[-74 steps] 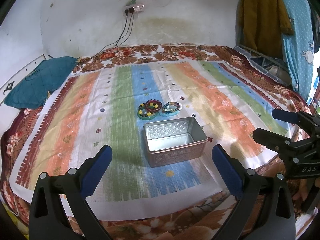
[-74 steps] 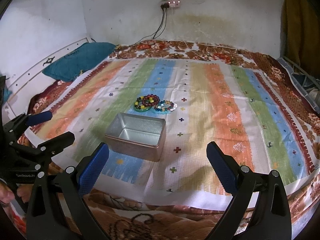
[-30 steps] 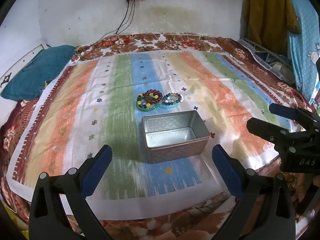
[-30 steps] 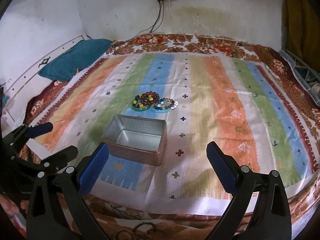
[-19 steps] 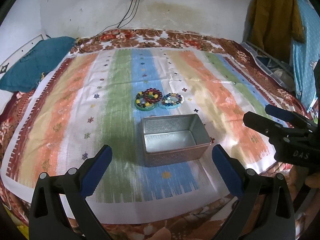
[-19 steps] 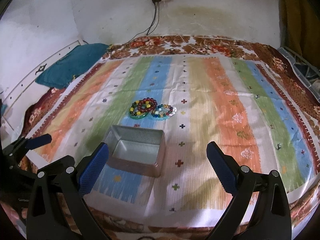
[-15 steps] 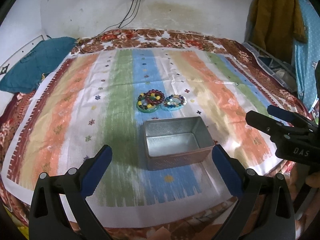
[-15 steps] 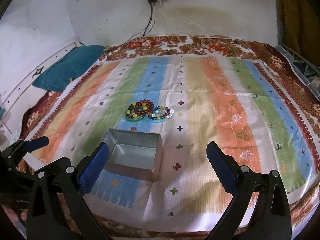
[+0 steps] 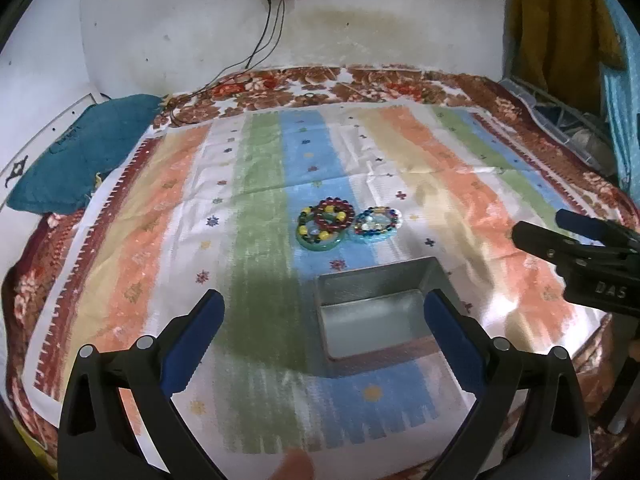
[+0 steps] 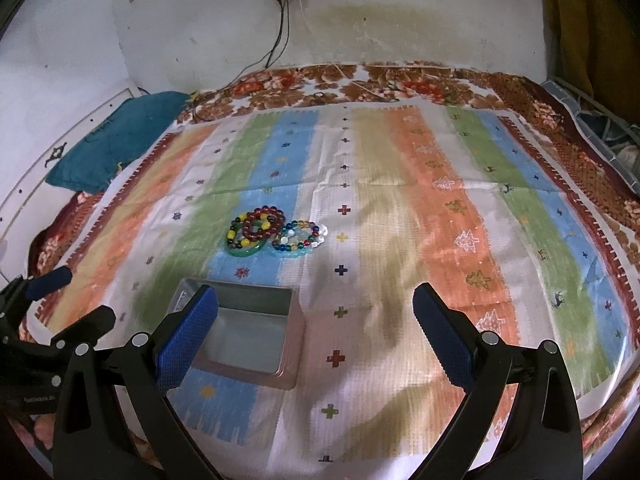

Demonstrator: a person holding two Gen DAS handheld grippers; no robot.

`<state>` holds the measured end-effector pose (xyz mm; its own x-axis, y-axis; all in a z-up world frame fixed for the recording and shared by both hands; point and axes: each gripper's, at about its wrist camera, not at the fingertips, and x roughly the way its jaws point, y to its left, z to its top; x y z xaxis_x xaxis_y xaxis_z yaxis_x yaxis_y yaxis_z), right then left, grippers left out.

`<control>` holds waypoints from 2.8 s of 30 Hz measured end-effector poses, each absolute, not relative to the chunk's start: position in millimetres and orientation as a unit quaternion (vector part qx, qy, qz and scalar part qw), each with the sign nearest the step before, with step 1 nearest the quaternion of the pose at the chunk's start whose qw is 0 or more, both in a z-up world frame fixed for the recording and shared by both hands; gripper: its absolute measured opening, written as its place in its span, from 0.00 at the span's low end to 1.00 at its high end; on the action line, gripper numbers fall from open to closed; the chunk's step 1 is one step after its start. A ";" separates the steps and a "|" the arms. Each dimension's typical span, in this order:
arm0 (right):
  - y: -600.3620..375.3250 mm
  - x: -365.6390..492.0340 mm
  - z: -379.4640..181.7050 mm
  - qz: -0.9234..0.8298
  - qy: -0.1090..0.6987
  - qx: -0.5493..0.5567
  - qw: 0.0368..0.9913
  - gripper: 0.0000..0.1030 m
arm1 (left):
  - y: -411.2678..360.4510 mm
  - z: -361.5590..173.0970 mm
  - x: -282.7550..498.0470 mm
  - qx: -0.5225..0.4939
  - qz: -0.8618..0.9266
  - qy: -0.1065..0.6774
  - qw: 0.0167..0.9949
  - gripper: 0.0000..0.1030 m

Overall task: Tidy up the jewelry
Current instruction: 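Move the left tool toward the green dish while the right tool approaches the clear dish, then grasp the red bead bracelet with the left tool while the right grasps the multicolour bracelet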

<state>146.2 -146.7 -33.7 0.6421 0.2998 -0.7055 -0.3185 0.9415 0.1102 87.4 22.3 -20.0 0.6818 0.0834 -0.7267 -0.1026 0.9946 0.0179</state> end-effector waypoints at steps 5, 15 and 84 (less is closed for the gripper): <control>-141.4 153.2 -34.7 0.170 0.386 -0.023 0.906 0.96 | 34.0 -22.7 103.1 -0.015 0.067 0.409 0.910 0.95; -131.0 179.7 -40.8 0.171 0.405 -0.024 0.898 0.96 | 44.6 -26.3 127.2 -0.018 0.082 0.417 0.905 0.95; -82.5 310.3 -114.1 0.160 0.502 -0.048 0.849 0.96 | 64.9 -107.6 315.0 -0.035 0.094 0.522 0.847 0.85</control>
